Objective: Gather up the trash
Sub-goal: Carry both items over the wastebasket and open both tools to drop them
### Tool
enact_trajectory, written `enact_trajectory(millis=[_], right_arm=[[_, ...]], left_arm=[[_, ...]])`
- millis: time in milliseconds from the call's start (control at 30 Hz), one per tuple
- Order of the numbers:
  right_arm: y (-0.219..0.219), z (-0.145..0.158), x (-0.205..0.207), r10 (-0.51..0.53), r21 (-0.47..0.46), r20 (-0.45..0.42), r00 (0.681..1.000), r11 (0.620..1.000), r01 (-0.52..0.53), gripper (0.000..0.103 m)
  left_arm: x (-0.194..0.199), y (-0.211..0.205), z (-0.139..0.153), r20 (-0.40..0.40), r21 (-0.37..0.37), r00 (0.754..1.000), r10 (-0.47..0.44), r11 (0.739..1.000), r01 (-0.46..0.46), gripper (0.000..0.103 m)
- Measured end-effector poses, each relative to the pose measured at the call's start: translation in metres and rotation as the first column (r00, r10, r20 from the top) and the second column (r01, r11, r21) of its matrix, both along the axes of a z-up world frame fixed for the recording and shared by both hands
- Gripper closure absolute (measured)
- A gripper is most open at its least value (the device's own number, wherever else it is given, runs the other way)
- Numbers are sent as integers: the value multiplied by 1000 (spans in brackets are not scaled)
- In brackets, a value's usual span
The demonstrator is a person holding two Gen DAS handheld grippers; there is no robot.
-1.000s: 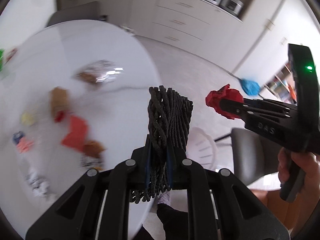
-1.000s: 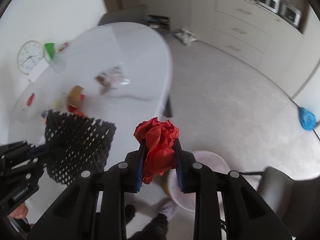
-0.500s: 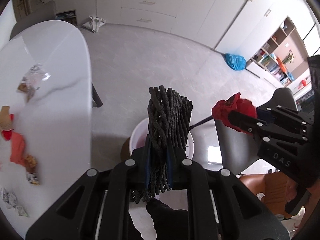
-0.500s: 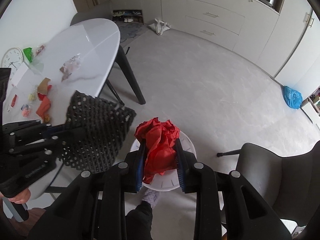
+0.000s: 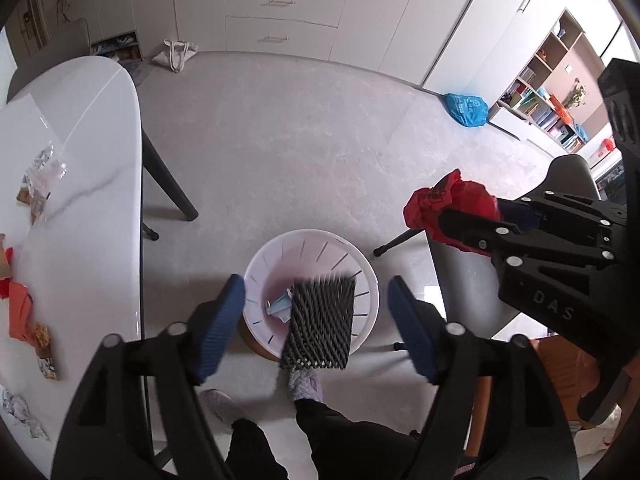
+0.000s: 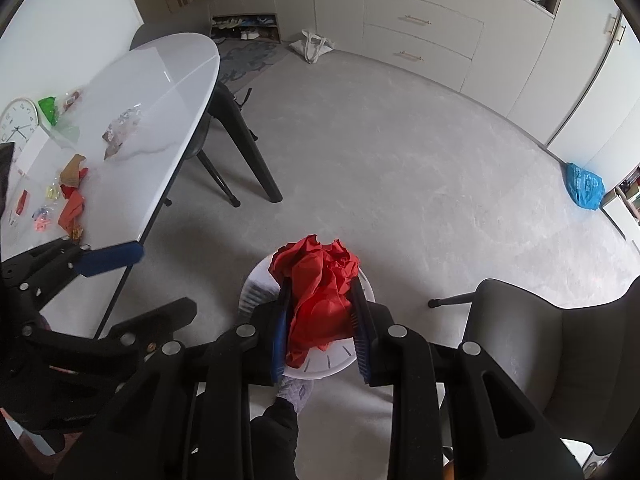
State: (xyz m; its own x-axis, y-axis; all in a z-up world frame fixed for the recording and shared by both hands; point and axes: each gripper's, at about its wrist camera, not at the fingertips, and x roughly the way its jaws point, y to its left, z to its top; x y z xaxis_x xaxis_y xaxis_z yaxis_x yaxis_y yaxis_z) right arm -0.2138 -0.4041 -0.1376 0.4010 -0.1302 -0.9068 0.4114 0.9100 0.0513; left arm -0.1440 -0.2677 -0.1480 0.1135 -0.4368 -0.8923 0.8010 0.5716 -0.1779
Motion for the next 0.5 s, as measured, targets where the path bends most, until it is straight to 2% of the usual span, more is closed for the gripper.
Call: enact_trajectory(millis=[67,167,500], right_arm=[[-1,-3,1,2,2,-6,1000,1000,-2,74],[0,-7,3,7,6,-15,1000,1000,-7,74],[11,-35,13,46,75,-51,998,996,-42,74]], left_arm=[[-1,-1,3,6,-1,1000,3,1000,-3,20],[-2,1,11,16,-11,1000,16,1000,-16,15],[1,23,27,50,-4,996,69,998,-69,11]])
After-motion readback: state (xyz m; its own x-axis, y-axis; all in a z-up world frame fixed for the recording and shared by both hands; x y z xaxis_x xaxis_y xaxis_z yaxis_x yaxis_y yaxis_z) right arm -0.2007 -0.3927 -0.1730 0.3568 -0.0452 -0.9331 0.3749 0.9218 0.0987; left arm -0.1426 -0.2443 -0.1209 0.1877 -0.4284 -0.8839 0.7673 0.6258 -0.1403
